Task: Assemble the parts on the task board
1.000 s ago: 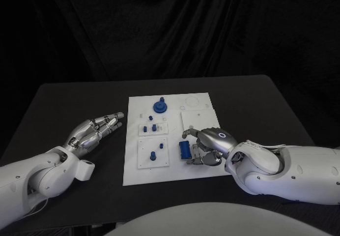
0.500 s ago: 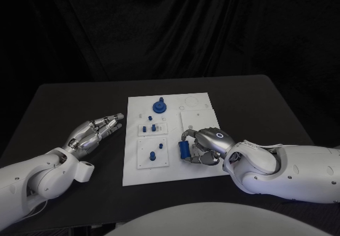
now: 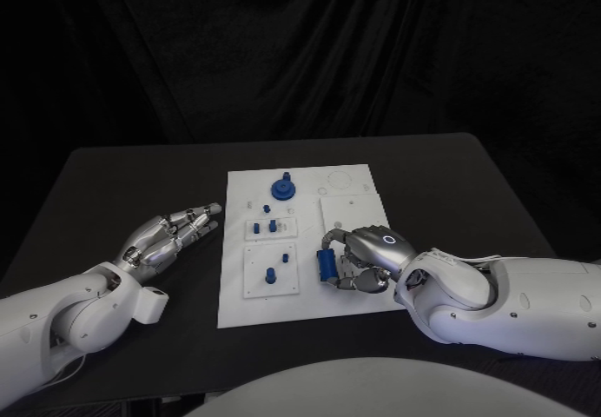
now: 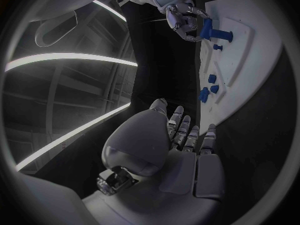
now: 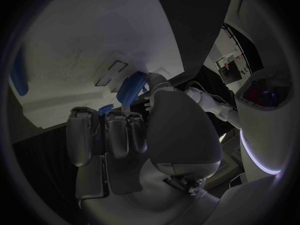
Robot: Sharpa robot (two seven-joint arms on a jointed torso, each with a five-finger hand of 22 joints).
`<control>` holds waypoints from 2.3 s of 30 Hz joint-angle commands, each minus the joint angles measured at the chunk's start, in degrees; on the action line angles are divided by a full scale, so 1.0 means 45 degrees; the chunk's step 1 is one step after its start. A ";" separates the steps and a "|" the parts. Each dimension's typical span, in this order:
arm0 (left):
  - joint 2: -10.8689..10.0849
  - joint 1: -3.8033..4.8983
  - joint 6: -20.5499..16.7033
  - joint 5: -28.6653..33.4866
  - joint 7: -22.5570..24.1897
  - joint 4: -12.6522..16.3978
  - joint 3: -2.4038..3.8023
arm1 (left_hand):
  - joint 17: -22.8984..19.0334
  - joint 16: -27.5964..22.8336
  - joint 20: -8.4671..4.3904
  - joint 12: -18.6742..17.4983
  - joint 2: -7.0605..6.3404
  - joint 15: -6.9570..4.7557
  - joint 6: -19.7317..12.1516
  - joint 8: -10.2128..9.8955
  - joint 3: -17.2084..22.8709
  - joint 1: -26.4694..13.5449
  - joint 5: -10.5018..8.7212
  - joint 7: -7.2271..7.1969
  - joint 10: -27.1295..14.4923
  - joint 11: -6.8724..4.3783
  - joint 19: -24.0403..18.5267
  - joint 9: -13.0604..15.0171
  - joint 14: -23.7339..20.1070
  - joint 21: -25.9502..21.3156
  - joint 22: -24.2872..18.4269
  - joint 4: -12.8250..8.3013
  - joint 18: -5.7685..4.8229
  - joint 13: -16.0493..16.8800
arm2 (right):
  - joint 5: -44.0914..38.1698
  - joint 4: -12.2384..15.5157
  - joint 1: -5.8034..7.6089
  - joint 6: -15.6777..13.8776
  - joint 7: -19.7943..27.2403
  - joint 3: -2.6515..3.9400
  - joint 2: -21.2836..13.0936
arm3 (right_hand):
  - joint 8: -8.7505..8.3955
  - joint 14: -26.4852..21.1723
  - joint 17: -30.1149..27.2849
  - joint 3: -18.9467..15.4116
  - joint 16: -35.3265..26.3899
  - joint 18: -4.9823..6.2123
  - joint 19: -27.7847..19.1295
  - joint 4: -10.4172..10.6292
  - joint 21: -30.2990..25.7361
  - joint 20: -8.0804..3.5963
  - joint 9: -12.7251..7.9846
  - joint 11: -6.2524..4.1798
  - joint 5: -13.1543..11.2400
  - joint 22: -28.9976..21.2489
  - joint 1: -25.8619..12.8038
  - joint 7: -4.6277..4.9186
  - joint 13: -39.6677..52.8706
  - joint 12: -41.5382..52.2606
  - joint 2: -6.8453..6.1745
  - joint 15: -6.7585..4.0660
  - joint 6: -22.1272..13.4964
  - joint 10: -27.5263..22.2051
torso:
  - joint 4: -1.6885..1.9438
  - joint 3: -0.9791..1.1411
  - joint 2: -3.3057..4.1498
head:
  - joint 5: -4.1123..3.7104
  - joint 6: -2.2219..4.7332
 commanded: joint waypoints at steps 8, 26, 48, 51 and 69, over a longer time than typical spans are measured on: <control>0.0012 -0.0055 0.0222 0.0058 0.0089 0.0017 0.0012 | 0.0019 0.0067 0.0022 0.0066 0.0052 0.0104 -0.0059 0.0072 0.0011 -0.0045 -0.0019 0.0050 0.0006 0.0093 0.0030 -0.0021 -0.0003 0.0049 0.0024 0.0033 0.0249 0.0012 | -0.0143 0.0193 -0.0033 -0.0686 0.0164 0.0000 -0.0088 | 0.0158 0.1026 0.1549 0.0308 -0.0006 -0.0109 0.0820 0.0010 0.0038 0.0143 -0.0561 0.0229 0.1063 0.2964 -0.0154 -0.0084 0.3350 0.0033 0.0043 0.0179 0.0494 0.1326 | -0.0005 0.0009 -0.0002 | 0.0029 -0.0003; -0.0030 -0.0091 0.0240 0.0058 0.0093 0.0029 0.0012 | 0.0021 0.0072 0.0034 0.0070 0.0060 0.0116 -0.0103 0.0057 0.0051 0.0014 0.0031 0.0058 0.0004 0.0097 0.0041 -0.0031 0.0002 0.0055 0.0039 -0.0013 0.0249 0.0012 | 0.0669 0.0692 -0.0034 -0.1359 0.0435 0.0000 -0.0417 | -0.0260 0.1015 0.1507 0.0681 -0.0007 -0.0147 0.0893 0.0015 0.0189 0.0368 -0.1500 0.0514 0.1585 0.3015 -0.0295 0.0099 0.3350 0.0033 0.0001 0.0426 0.1191 0.1326 | 0.0003 0.0003 0.0016 | 0.0104 -0.0003; -0.0021 -0.0105 0.0292 0.0058 0.0020 0.0033 0.0012 | 0.0024 0.0079 0.0041 0.0083 0.0067 0.0130 -0.0085 0.0062 0.0061 0.0023 0.0020 0.0067 0.0011 0.0106 0.0055 -0.0029 0.0013 0.0063 0.0064 -0.0012 0.0250 0.0013 | 0.1713 0.0482 -0.0036 -0.0388 -0.0001 -0.0002 -0.0365 | -0.0625 0.0952 0.1211 0.0699 -0.0115 -0.0090 0.0794 -0.0008 -0.0016 0.0436 -0.2044 0.0564 0.1060 0.2941 -0.0462 0.0145 0.3350 0.0033 -0.0037 0.0475 0.1332 0.1326 | 0.0031 -0.0010 -0.0002 | 0.0146 -0.0003; -0.0005 -0.0113 0.0309 0.0058 0.0005 0.0015 0.0012 | 0.0024 0.0079 0.0041 0.0083 0.0067 0.0130 -0.0085 0.0062 0.0061 0.0023 0.0020 0.0067 0.0011 0.0106 0.0055 -0.0029 0.0013 0.0063 0.0064 -0.0012 0.0250 0.0013 | 0.1718 0.0422 -0.0036 -0.0288 0.0026 -0.0002 -0.0330 | -0.0707 0.0942 0.1172 0.0715 -0.0133 -0.0082 0.0779 -0.0025 -0.0046 0.0444 -0.2135 0.0574 0.1035 0.2930 -0.0429 0.0158 0.3350 0.0033 -0.0040 0.0482 0.1294 0.1326 | 0.0029 -0.0005 0.0008 | 0.0135 -0.0003; 0.0039 -0.0136 0.0354 0.0058 -0.0041 -0.0010 0.0012 | 0.0027 0.0086 0.0051 0.0085 0.0080 0.0142 -0.0085 0.0065 0.0078 0.0036 0.0019 0.0076 0.0014 0.0116 0.0062 -0.0029 0.0022 0.0067 0.0063 -0.0011 0.0252 0.0014 | 0.1722 0.0135 -0.0035 0.0422 -0.0007 -0.0001 -0.0079 | -0.2198 0.0866 0.0802 0.0514 -0.0289 -0.0012 0.0646 0.0028 -0.0327 0.0538 -0.3637 0.0656 0.0636 0.2835 -0.0370 0.0363 0.3350 0.0033 -0.0134 0.0557 0.0132 0.1326 | 0.0026 -0.0008 -0.0002 | 0.0185 -0.0003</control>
